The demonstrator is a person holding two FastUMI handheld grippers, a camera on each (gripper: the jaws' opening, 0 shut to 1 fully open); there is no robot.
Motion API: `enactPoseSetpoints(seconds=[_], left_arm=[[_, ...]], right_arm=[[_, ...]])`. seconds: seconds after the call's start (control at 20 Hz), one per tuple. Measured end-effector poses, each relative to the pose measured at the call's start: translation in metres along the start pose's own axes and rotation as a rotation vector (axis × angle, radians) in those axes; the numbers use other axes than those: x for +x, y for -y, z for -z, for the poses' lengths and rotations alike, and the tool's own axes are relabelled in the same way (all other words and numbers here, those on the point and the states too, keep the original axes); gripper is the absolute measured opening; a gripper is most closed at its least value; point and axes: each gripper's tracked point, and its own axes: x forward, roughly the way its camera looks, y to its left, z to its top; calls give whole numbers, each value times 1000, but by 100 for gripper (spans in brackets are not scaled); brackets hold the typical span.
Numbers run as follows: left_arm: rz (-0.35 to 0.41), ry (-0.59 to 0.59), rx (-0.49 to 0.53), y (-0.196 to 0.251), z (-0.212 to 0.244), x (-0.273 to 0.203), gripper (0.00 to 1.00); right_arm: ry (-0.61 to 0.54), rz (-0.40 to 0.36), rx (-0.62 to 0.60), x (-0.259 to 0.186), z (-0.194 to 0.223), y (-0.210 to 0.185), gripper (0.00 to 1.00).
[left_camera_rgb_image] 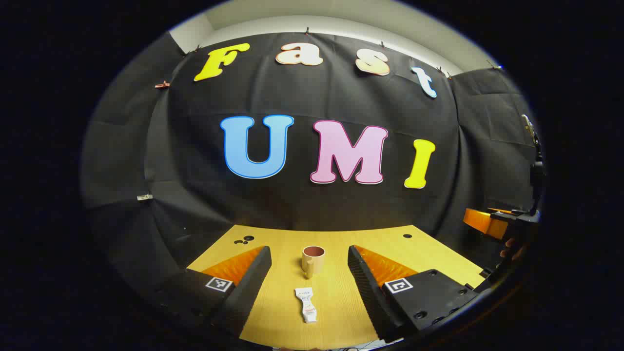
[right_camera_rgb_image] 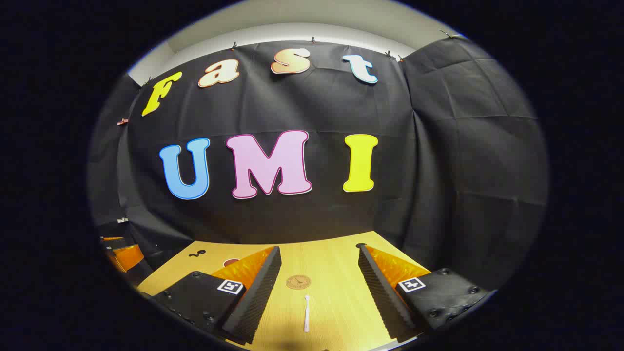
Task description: Put the toothbrush and toothpaste on the desktop into the cup, then pick up the cup and place it on the coaster on the desktop.
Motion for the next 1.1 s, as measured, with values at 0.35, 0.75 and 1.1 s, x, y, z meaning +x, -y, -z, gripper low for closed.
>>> enactPoseSetpoints(seconds=[0.35,0.75,1.1], left_arm=[[10,-5,19,1,-2,24,97],[18,-26,22,4,7,28,98],[0,-62,11,2,22,39,98]], right_arm=[[-19,-23,-5,6,2,-5,98],[-18,-7,12,16,-3,4,98],[-28,-48,6,32,-1,-2,98]])
